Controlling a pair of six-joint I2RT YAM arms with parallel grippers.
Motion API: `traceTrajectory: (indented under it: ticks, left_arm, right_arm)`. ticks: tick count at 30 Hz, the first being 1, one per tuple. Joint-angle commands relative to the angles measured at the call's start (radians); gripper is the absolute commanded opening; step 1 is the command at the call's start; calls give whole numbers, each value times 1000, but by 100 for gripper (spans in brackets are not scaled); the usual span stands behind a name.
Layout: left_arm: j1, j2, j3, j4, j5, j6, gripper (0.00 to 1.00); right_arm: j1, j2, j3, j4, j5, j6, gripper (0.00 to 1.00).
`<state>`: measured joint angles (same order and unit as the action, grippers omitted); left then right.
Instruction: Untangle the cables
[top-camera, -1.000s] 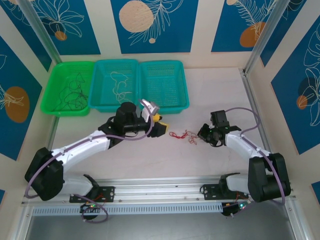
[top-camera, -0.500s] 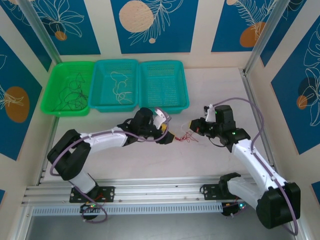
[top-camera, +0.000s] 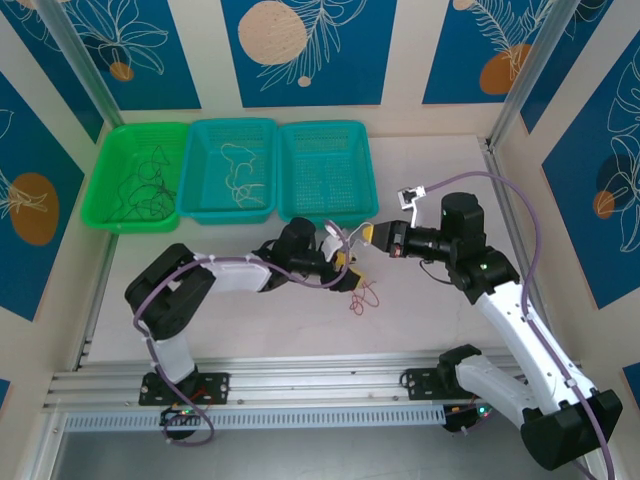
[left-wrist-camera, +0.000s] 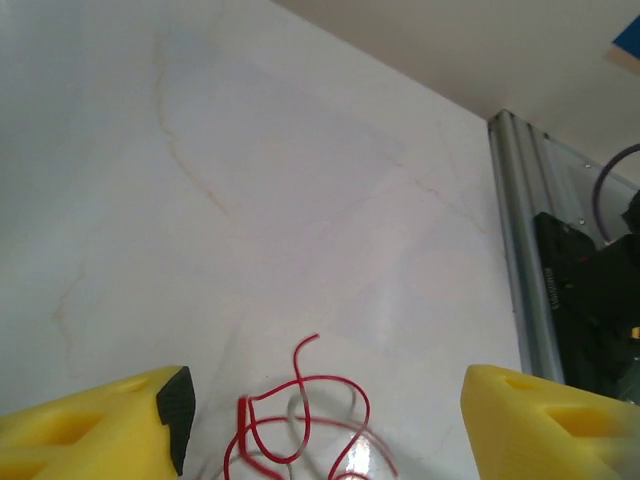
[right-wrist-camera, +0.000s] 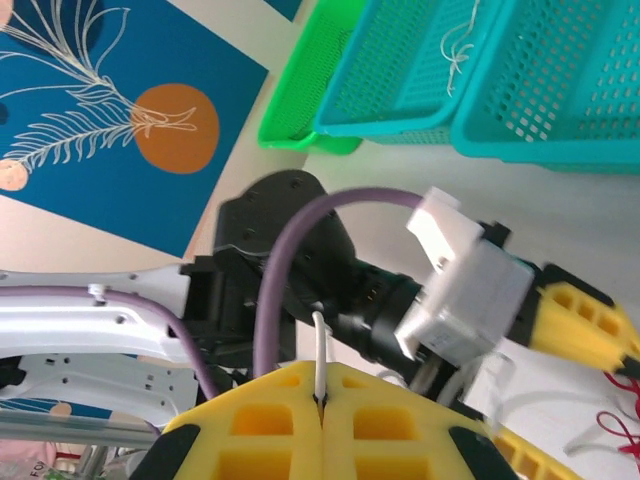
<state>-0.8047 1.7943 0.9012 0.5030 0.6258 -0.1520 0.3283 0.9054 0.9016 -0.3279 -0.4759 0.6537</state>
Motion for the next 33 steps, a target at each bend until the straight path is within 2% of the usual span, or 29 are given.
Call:
traceTrajectory:
  ticks: [1, 9, 14, 20, 26, 28, 33]
  left_arm:
    - [-16, 28, -29, 97, 36, -28, 69]
    - [-17, -34, -121, 163, -102, -61, 67]
    - [-16, -142, -170, 172, -134, -44, 68]
    - [-15, -305, -186, 157, -110, -25, 70]
    - [-16, -498, -181, 102, -203, 22, 71]
    - [-16, -580, -172, 38, -256, 50, 71]
    - [-16, -792, -46, -404, -570, 160, 71]
  right_arm:
    - [5, -29, 50, 26, -4, 32, 0]
    - [-1, -85, 159, 41, 152, 76, 0]
    - [-6, -68, 286, 53, 251, 65, 0]
    - [-8, 3, 403, 53, 232, 53, 0]
    - [10, 66, 452, 114, 202, 94, 0]
    - [31, 106, 494, 115, 202, 84, 0]
    - [104, 234, 620, 125, 232, 59, 0]
